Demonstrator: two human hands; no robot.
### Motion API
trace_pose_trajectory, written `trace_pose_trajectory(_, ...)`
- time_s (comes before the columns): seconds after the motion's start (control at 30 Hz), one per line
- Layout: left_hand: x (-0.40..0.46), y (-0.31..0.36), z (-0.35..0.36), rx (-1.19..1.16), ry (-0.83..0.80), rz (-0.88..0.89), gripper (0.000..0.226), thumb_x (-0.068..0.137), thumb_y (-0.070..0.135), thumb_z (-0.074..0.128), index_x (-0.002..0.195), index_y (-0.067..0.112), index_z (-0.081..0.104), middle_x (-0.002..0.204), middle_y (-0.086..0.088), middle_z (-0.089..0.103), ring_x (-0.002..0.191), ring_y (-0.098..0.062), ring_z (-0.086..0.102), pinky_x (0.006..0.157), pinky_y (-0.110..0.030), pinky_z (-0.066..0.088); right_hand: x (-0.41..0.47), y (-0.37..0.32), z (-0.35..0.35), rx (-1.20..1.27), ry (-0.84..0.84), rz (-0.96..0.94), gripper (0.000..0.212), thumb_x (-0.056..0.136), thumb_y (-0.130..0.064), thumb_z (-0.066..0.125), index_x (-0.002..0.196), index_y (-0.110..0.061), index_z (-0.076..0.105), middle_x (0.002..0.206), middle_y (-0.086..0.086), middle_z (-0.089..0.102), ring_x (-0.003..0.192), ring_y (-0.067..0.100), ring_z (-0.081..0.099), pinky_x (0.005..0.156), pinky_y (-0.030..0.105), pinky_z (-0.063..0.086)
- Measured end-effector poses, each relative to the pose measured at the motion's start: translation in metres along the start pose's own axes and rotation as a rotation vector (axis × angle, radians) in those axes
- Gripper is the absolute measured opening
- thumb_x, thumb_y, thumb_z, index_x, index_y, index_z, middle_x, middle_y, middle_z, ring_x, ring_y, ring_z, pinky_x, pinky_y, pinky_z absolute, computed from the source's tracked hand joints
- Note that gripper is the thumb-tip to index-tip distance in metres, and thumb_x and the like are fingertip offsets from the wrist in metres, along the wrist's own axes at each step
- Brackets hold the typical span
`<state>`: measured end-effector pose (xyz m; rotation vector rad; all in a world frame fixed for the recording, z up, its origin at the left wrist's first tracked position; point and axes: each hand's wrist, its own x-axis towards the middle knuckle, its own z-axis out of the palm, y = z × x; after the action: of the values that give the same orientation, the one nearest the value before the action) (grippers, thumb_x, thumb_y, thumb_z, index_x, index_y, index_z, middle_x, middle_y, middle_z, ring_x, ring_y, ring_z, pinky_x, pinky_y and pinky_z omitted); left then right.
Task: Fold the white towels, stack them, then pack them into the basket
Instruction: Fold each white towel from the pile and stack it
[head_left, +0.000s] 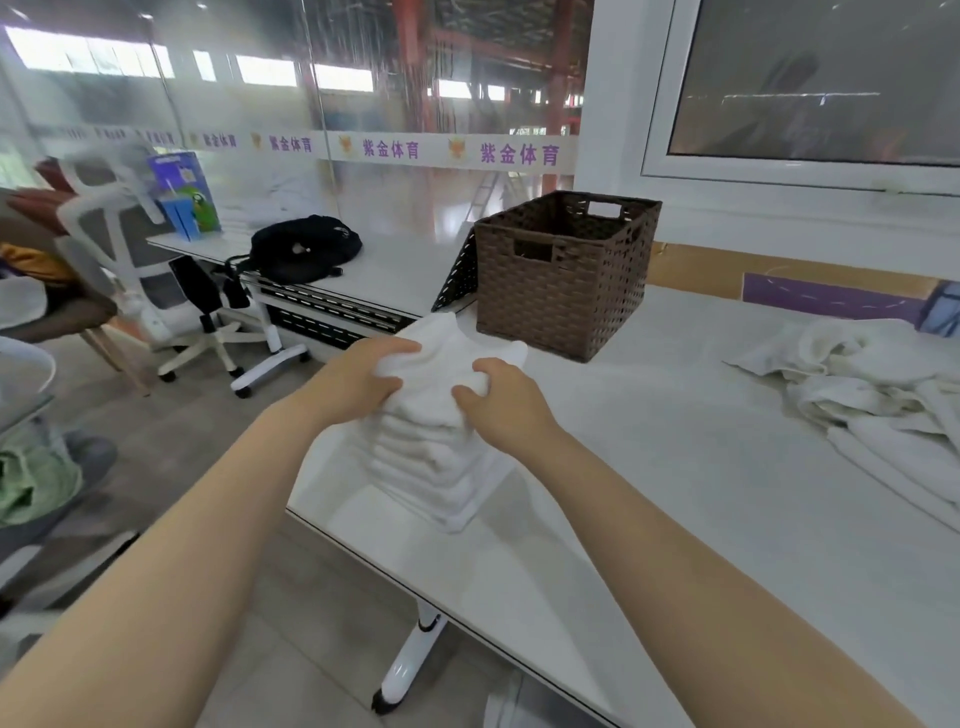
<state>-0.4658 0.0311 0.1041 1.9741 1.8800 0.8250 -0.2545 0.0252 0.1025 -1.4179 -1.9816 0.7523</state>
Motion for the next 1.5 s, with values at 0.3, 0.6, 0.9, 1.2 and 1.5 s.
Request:
trace_pose_trajectory(0.3, 0.009, -0.033, -0.001, -0.031, -0.141, -0.155, 0.046, 0.096, 0.011, 0.052, 0.134, 0.038, 0.054, 0.144, 0.01, 0.043, 0.127, -0.012, 0.043, 0.097, -0.022, 0.034, 0.009, -0.004, 0.02, -0.142, -0.087, 0.073, 0.046, 0.095, -0.042, 0.049, 0.135, -0.018, 0.05, 0.131, 0.003, 0.055, 0.108, 0.027, 0.059, 0.086, 0.033, 0.049)
trace_pose_trajectory(0.6, 0.008, -0.003, 0.025, 0.355, -0.129, 0.178, 0.07, 0.088, -0.009, 0.049, 0.152, 0.015, 0.033, 0.159, -0.007, 0.028, 0.148, -0.026, 0.022, 0.115, -0.028, 0.016, 0.01, 0.01, 0.025, -0.582, -0.17, -0.086, 0.061, 0.1, -0.046, 0.027, 0.154, -0.02, 0.024, 0.165, 0.009, -0.004, 0.151, 0.026, -0.008, 0.12, 0.052, -0.004)
trace_pose_trajectory(0.9, 0.006, -0.004, 0.042, 0.467, -0.226, -0.089, 0.076, 0.091, 0.071, 0.019, 0.156, 0.032, 0.016, 0.165, 0.003, 0.006, 0.152, -0.02, 0.002, 0.122, -0.04, 0.008, 0.006, 0.027, 0.022, -0.286, -0.241, 0.014, 0.067, 0.099, -0.054, 0.029, 0.157, -0.028, 0.011, 0.165, -0.004, -0.007, 0.151, 0.015, -0.008, 0.118, 0.046, 0.018)
trace_pose_trajectory(1.2, -0.003, 0.023, 0.032, 0.533, -0.146, -0.117, 0.056, 0.096, 0.053, 0.028, 0.135, 0.021, 0.051, 0.141, -0.003, 0.052, 0.133, -0.028, 0.043, 0.109, -0.041, 0.029, -0.022, 0.057, 0.003, 0.053, -0.172, -0.102, 0.049, 0.102, -0.048, 0.036, 0.145, -0.026, 0.037, 0.149, -0.001, 0.038, 0.136, 0.016, 0.035, 0.112, 0.043, 0.031)
trace_pose_trajectory(1.5, -0.03, 0.102, 0.062, 0.357, -0.2, 0.07, 0.05, 0.102, 0.041, 0.043, 0.148, 0.022, 0.041, 0.152, 0.003, 0.042, 0.139, -0.018, 0.038, 0.111, -0.032, 0.029, -0.088, 0.162, -0.054, -0.001, -0.071, 0.108, 0.057, 0.103, -0.044, 0.04, 0.154, -0.022, 0.027, 0.159, 0.0, 0.03, 0.145, 0.019, 0.028, 0.118, 0.036, 0.024)
